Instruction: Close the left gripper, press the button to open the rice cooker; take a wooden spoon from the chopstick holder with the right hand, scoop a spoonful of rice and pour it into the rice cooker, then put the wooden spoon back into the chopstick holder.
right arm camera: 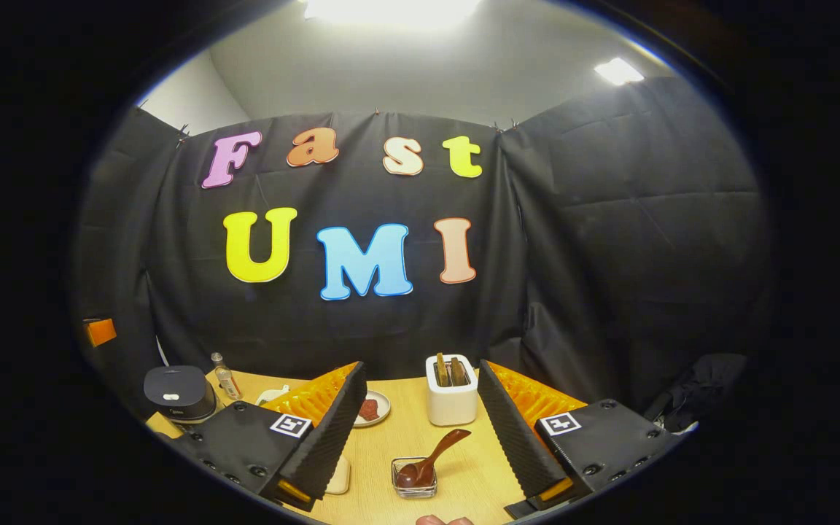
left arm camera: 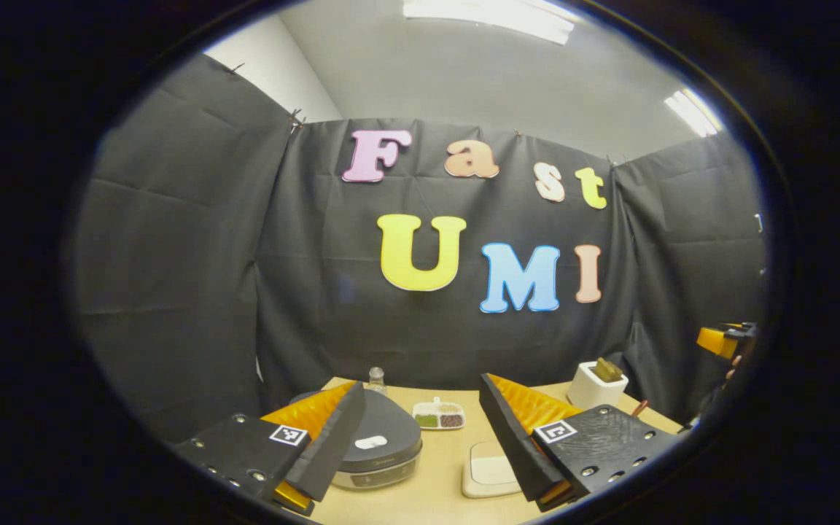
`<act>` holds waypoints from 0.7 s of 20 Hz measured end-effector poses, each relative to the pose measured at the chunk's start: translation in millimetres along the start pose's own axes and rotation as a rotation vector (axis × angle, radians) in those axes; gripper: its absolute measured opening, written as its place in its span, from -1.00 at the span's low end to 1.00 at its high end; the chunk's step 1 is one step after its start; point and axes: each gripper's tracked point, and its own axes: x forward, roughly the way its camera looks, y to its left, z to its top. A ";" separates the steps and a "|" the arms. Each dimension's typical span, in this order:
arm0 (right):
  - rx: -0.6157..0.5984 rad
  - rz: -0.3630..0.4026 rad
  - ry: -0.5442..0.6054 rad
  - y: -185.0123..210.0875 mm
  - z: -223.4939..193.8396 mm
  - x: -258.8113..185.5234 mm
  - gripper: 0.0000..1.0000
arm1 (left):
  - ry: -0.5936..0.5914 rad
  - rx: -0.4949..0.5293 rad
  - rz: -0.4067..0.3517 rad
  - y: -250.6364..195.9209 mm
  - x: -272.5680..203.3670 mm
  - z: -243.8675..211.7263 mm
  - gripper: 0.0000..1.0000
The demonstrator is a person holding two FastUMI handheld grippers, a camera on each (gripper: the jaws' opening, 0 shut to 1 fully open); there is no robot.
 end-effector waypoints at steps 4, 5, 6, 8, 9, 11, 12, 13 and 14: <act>0.005 -0.012 0.012 1.0 -4.6 -3.0 0.95 | 0.023 0.007 -0.003 2.5 2.8 -9.0 0.93; 0.006 -0.017 0.013 1.1 -6.0 -3.7 0.95 | 0.029 -0.014 -0.007 1.3 4.6 -10.1 0.93; 0.009 -0.020 0.018 1.4 -7.1 -4.0 0.95 | 0.032 -0.041 -0.014 -0.3 5.6 -11.6 0.96; 0.017 -0.017 0.034 4.8 -12.8 -5.0 0.95 | 0.030 -0.060 -0.013 2.8 8.9 -12.0 0.96; 0.019 -0.016 0.042 5.7 -14.7 -4.9 0.95 | 0.031 -0.052 -0.007 6.3 10.3 -12.6 0.96; 0.023 -0.011 0.055 9.2 -17.2 -4.2 0.95 | 0.035 -0.036 -0.001 9.6 11.1 -15.4 0.94; 0.024 -0.009 0.058 10.7 -16.9 -3.3 0.95 | 0.039 -0.033 0.002 12.0 10.4 -18.3 0.94; 0.023 -0.007 0.061 12.3 -17.9 -3.4 0.95 | 0.046 -0.033 0.007 15.3 10.0 -19.9 0.92; 0.020 -0.005 0.063 14.8 -17.0 -2.7 0.95 | 0.055 -0.034 0.014 20.2 9.8 -22.9 0.93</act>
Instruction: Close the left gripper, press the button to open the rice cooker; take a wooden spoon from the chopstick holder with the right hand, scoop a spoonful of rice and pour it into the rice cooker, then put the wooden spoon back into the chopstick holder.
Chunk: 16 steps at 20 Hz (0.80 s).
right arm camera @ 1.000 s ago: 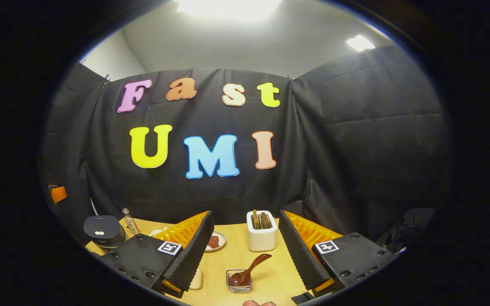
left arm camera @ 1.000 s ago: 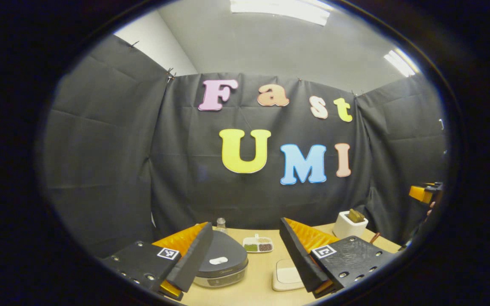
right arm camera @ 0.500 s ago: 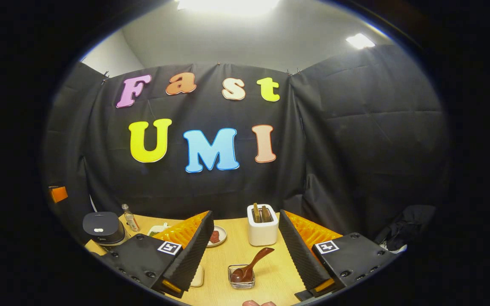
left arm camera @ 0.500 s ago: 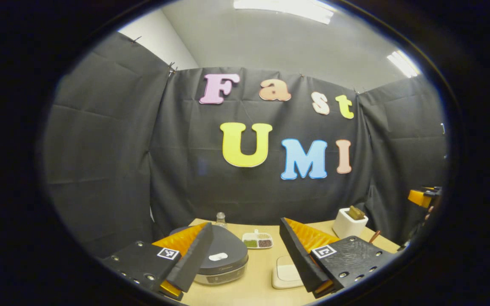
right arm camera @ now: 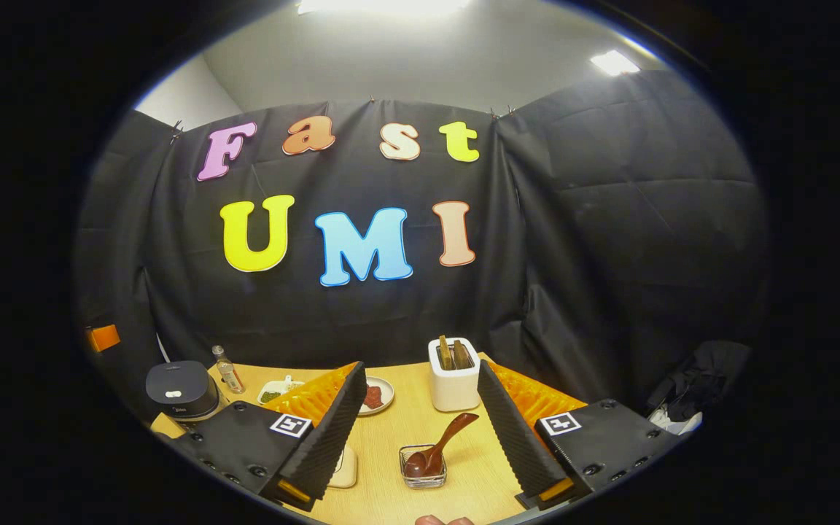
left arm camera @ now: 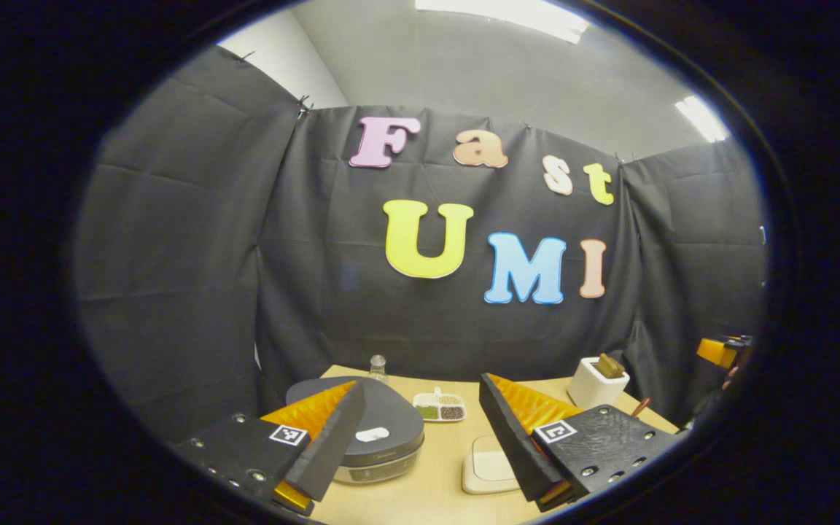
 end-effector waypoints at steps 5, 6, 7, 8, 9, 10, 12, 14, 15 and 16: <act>-0.024 0.011 0.001 10.8 3.8 1.8 0.95 | 0.030 -0.010 0.016 24.7 5.4 -4.3 0.93; -0.029 0.014 0.002 14.3 5.4 2.2 0.95 | 0.037 -0.014 0.017 32.2 6.9 -5.2 0.89; -0.035 0.016 0.003 17.5 6.2 1.6 0.95 | 0.044 -0.017 0.019 39.0 8.7 -3.8 0.73; -0.040 0.018 0.007 20.8 6.7 1.9 0.95 | 0.056 -0.020 0.020 45.8 11.9 -6.6 0.58; -0.046 0.022 0.013 25.1 6.3 1.5 0.95 | 0.078 -0.020 0.010 50.0 15.6 -10.9 0.41; -0.052 0.028 0.020 30.4 7.2 1.4 0.95 | 0.098 -0.018 0.007 54.6 17.2 -15.7 0.41; -0.069 0.039 0.016 39.2 12.9 -1.4 0.95 | 0.127 -0.037 0.020 69.7 22.6 -20.3 0.09; -0.095 0.045 0.000 44.4 19.0 -4.2 0.95 | 0.166 -0.057 0.000 71.6 31.0 -32.5 -0.24; -0.102 0.050 -0.003 45.6 18.8 -4.8 0.95 | 0.177 -0.055 0.003 74.8 38.4 -35.7 -0.41; -0.104 0.052 0.000 45.9 17.4 -3.6 0.86 | 0.189 -0.052 0.018 79.7 38.2 -37.2 -0.57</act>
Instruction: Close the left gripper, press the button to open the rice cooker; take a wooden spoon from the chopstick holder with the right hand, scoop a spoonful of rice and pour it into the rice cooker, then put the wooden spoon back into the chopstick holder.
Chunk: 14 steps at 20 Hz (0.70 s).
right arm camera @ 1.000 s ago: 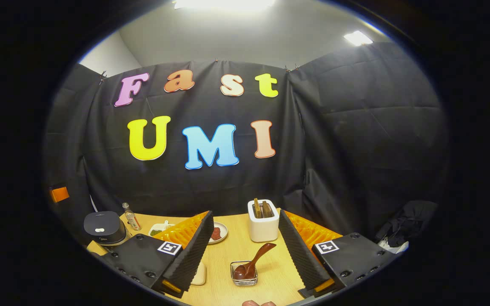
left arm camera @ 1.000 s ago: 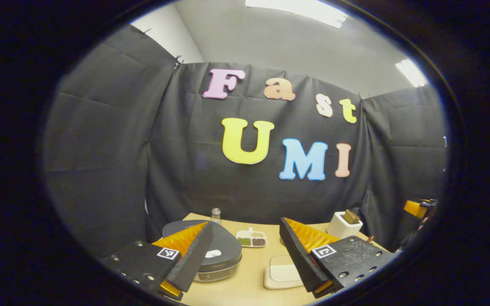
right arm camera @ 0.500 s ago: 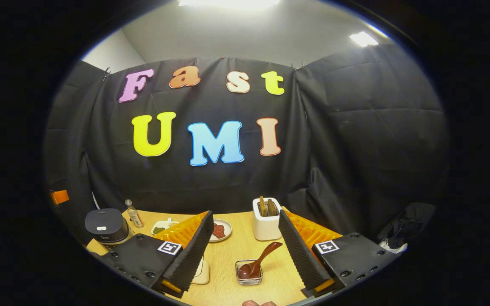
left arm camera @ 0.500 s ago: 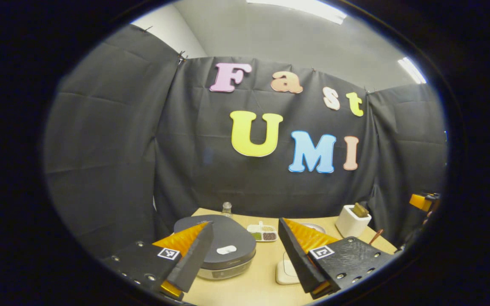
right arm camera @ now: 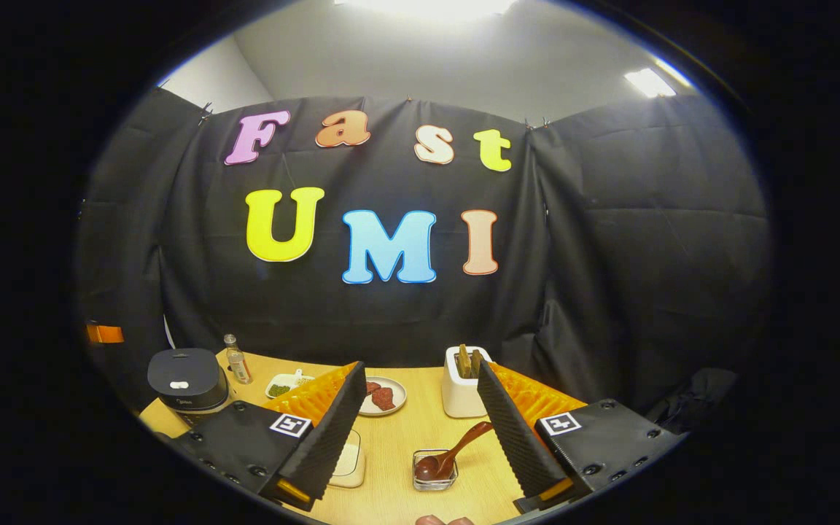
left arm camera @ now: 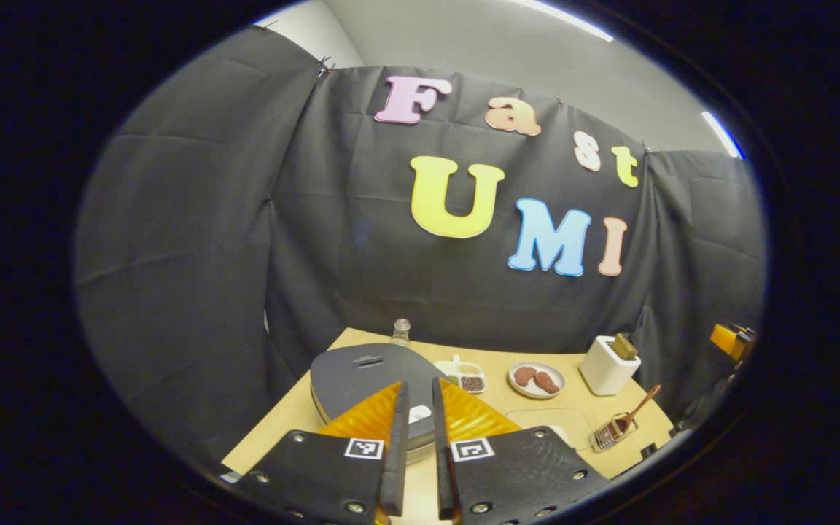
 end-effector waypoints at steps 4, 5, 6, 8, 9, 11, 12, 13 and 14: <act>0.020 -0.018 0.017 -9.3 -9.9 6.0 0.86 | 0.056 0.009 -0.018 -6.0 15.9 -4.0 -1.00; 0.029 -0.022 0.018 -10.7 -12.1 8.4 0.86 | 0.075 0.018 -0.022 -11.6 25.2 -5.3 -0.99; 0.039 -0.024 0.016 -13.5 -12.6 13.2 0.96 | 0.089 0.040 -0.012 -13.4 33.4 -6.6 -0.99; 0.048 -0.026 0.016 -19.5 -15.7 21.8 0.96 | 0.150 0.068 0.008 -13.7 54.8 -20.4 -0.99; 0.050 -0.031 0.012 -24.3 -16.4 26.1 0.96 | 0.178 0.070 0.012 -12.9 62.8 -27.6 -0.99; 0.059 -0.047 0.008 -34.6 -18.4 34.3 0.96 | 0.224 0.060 0.021 -10.6 81.3 -39.8 -1.00; 0.068 -0.056 0.009 -39.9 -20.5 39.2 0.96 | 0.250 0.047 0.020 -9.4 90.3 -47.2 -0.99; 0.076 -0.064 0.011 -44.0 -22.5 42.3 0.86 | 0.277 0.034 0.021 -7.5 100.1 -54.9 -0.99; 0.082 -0.070 0.016 -47.7 -25.0 46.2 0.86 | 0.307 0.016 0.024 -5.1 110.4 -64.2 -0.99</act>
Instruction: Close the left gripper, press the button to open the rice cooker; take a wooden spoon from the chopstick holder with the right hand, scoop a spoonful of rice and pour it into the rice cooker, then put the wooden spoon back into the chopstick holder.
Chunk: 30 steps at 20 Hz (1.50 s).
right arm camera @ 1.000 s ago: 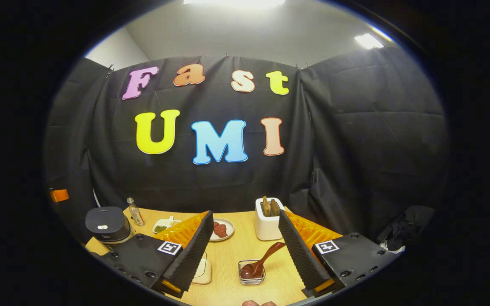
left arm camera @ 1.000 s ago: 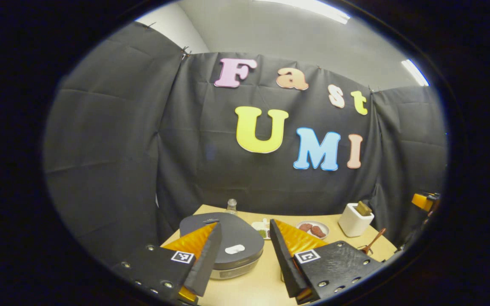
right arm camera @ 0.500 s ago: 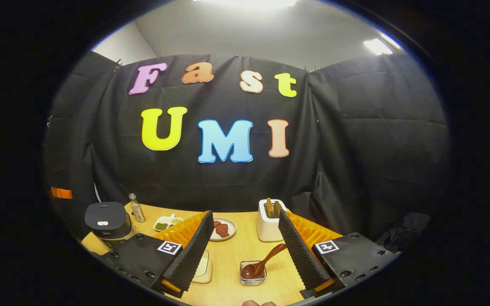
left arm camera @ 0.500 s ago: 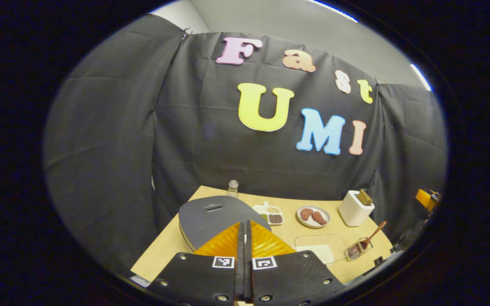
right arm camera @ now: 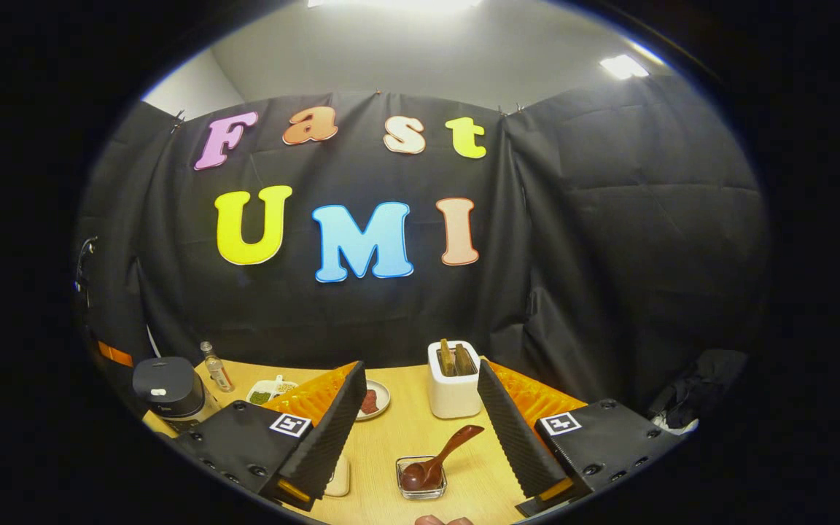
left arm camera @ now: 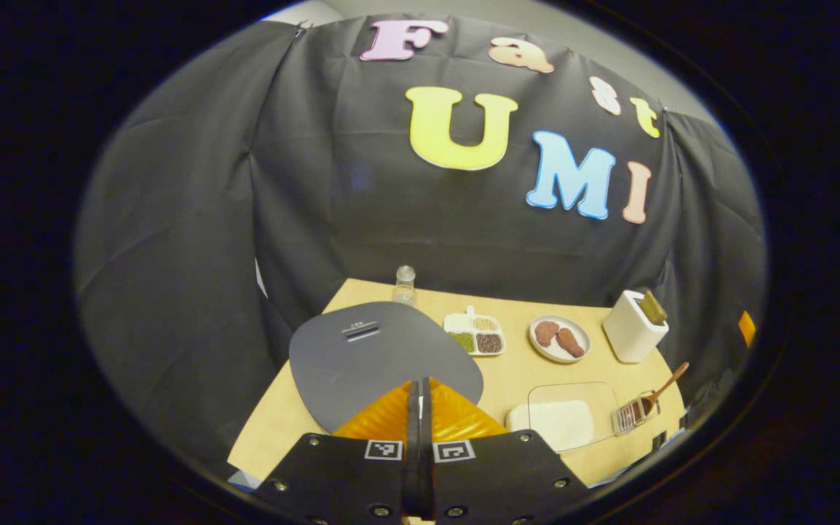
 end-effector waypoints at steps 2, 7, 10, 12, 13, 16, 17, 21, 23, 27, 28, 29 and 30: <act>0.006 -0.010 0.019 -5.8 -8.1 5.2 0.86 | 0.064 -0.032 0.003 3.5 25.5 -18.3 -1.00; 0.052 0.028 0.067 2.6 -26.4 14.0 0.96 | 0.180 -0.048 0.018 1.9 64.1 -50.6 -0.99; 0.041 0.048 0.073 9.2 -26.2 23.8 0.96 | 0.205 -0.034 0.023 -1.5 68.5 -53.6 -1.00; 0.038 0.065 0.080 15.1 -30.5 27.2 0.96 | 0.244 -0.026 0.024 -2.6 63.2 -58.8 -0.99; 0.035 0.073 0.088 17.6 -33.8 28.3 0.96 | 0.256 -0.025 0.025 -2.3 62.1 -60.2 -0.98; 0.030 0.080 0.108 20.3 -39.2 32.5 0.96 | 0.258 -0.050 0.031 -0.8 62.9 -59.5 -0.97; 0.028 0.078 0.109 19.7 -40.4 32.5 0.96 | 0.261 -0.058 0.029 -0.4 63.6 -61.5 -0.97; 0.034 0.070 0.125 17.5 -46.5 30.4 0.96 | 0.270 -0.055 0.018 0.5 63.8 -63.3 -0.96; 0.028 0.065 0.141 14.3 -51.7 27.6 0.96 | 0.265 -0.056 0.020 0.0 64.1 -63.2 -0.96; 0.021 0.058 0.150 12.8 -53.9 18.6 0.96 | 0.244 -0.010 0.021 -1.0 63.3 -65.6 -0.96; 0.020 0.058 0.149 13.5 -53.3 15.7 0.96 | 0.249 -0.006 0.022 -0.7 62.5 -66.7 -0.96; 0.018 0.058 0.147 13.9 -52.7 11.8 0.96 | 0.244 -0.007 0.026 -0.9 61.7 -65.9 -0.96; 0.016 0.057 0.143 13.8 -51.6 8.4 0.96 | 0.240 -0.014 0.035 -1.0 61.8 -65.1 -0.96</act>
